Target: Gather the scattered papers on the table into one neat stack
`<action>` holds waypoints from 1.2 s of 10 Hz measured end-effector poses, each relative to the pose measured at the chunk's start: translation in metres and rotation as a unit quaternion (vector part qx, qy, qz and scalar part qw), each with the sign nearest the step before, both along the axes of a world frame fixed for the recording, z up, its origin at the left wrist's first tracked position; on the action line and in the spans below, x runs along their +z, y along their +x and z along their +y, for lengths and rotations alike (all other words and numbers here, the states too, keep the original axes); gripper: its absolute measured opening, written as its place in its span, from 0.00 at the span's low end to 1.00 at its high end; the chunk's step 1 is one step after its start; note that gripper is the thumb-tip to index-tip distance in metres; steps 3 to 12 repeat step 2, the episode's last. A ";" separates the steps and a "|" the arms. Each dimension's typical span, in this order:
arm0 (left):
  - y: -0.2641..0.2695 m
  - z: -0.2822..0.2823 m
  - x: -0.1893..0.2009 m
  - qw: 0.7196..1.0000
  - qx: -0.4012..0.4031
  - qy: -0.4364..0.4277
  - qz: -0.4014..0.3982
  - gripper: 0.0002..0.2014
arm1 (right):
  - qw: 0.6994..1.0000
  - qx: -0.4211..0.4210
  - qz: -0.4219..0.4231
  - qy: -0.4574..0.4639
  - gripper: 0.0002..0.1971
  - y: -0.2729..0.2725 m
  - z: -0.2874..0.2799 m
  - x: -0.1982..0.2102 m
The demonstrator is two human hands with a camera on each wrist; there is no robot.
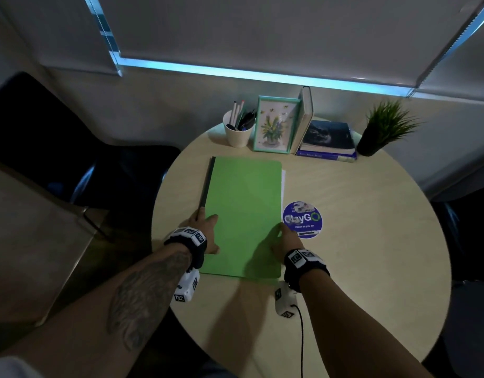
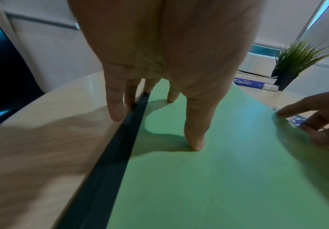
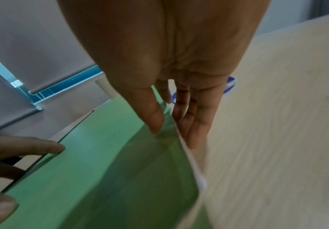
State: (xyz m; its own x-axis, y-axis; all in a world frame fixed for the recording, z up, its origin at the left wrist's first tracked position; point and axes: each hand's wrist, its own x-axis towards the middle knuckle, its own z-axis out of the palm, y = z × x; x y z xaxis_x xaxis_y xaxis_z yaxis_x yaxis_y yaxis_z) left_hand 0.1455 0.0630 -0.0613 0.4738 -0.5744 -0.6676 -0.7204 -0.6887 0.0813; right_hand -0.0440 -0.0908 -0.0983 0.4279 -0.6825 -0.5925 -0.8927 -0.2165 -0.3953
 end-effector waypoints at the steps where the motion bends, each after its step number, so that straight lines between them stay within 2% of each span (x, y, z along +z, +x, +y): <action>1: 0.005 -0.005 0.013 1.000 -0.022 0.012 -0.010 0.46 | 0.999 0.048 0.008 -0.015 0.32 -0.004 -0.012 0.023; 2: 0.008 -0.020 0.036 0.999 -0.014 0.003 -0.028 0.42 | 0.996 0.072 0.005 -0.042 0.30 -0.012 -0.031 0.062; 12: 0.008 -0.020 0.036 0.999 -0.014 0.003 -0.028 0.42 | 0.996 0.072 0.005 -0.042 0.30 -0.012 -0.031 0.062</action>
